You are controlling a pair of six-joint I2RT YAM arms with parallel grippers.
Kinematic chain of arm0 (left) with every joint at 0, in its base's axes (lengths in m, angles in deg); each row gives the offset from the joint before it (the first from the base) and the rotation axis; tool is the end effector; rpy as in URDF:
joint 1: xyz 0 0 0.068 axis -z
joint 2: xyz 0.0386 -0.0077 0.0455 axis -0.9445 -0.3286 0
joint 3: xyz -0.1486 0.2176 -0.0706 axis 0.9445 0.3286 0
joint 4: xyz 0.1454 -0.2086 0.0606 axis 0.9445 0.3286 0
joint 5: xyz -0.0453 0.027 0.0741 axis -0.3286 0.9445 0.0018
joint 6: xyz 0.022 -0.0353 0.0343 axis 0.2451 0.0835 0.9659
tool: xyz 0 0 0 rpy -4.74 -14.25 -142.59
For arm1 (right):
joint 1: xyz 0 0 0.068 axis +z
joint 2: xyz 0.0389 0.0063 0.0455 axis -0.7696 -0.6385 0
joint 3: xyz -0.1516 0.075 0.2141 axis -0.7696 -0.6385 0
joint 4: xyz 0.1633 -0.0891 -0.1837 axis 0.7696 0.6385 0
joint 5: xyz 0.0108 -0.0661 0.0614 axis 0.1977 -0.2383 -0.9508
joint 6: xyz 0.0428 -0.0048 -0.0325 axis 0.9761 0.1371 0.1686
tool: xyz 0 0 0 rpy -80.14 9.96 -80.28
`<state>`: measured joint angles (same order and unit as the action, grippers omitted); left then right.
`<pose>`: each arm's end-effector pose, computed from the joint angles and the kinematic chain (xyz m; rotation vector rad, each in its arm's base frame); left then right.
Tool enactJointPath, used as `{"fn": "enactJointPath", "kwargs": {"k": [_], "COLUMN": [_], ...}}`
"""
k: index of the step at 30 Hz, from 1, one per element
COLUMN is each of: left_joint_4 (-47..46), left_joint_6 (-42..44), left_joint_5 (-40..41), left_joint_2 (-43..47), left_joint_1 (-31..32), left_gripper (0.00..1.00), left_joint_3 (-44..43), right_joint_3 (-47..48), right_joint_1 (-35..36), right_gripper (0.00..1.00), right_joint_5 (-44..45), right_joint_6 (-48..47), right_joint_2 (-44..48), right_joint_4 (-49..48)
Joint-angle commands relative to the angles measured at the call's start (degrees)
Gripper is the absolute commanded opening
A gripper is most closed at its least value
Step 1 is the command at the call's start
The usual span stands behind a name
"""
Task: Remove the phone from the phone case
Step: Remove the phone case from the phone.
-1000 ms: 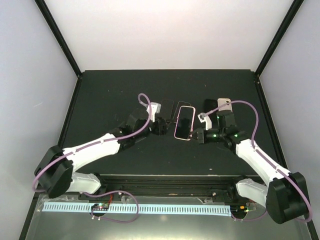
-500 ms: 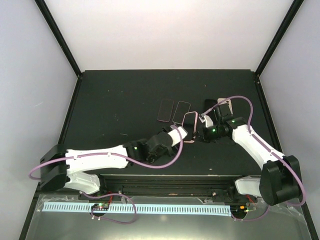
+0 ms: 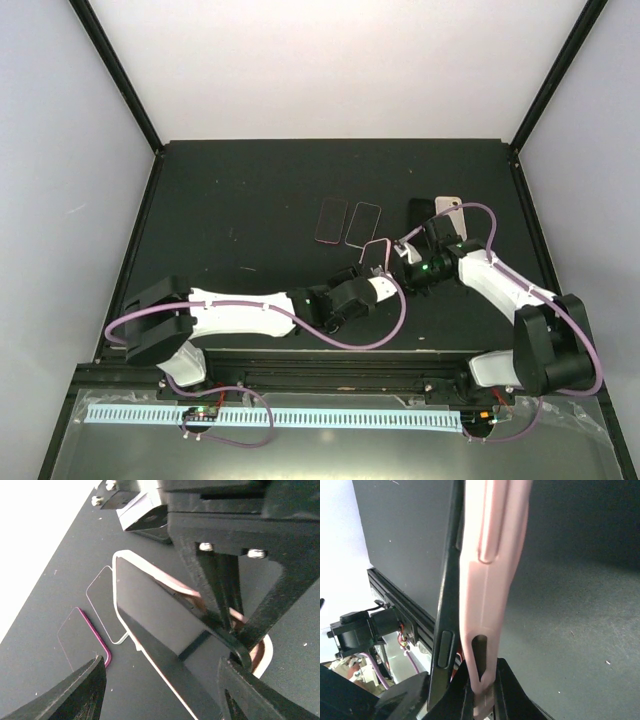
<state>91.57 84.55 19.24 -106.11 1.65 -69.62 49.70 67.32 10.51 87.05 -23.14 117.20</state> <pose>0.1205 -0.3152 0.2167 1.1723 1.7510 0.0466 0.2107 0.0915 0.1901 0.0521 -2.8575 -1.3005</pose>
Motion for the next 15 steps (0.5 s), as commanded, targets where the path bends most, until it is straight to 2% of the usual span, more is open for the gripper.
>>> {"fn": "enactJointPath", "kwargs": {"k": [1,5,10,15], "left_joint_4": [-3.1,-4.1,-2.8,-5.3], "left_joint_6": [3.9,3.9,4.1,4.1], "left_joint_5": [-1.7,-4.0,-1.6,-3.4], "left_joint_2": [-1.7,-2.4,-4.2,-1.2], "left_joint_1": [0.8,1.3,1.5,2.1], "left_gripper": [0.63,0.63,0.62,0.63], "left_joint_3": [-2.9,-2.9,-4.1,-1.6], "right_joint_3": [0.2,0.0,0.0,-0.2], "right_joint_1": [-0.2,-0.2,-0.2,-0.3], "right_gripper": [0.01,0.01,0.01,0.01], "right_joint_5": [-5.1,-5.5,-5.6,-5.3], "right_joint_6": [0.5,0.9,0.7,0.5], "right_joint_2": [-0.3,-0.7,-0.5,-0.1], "right_joint_4": [-3.9,-4.5,-4.3,-4.3]}}
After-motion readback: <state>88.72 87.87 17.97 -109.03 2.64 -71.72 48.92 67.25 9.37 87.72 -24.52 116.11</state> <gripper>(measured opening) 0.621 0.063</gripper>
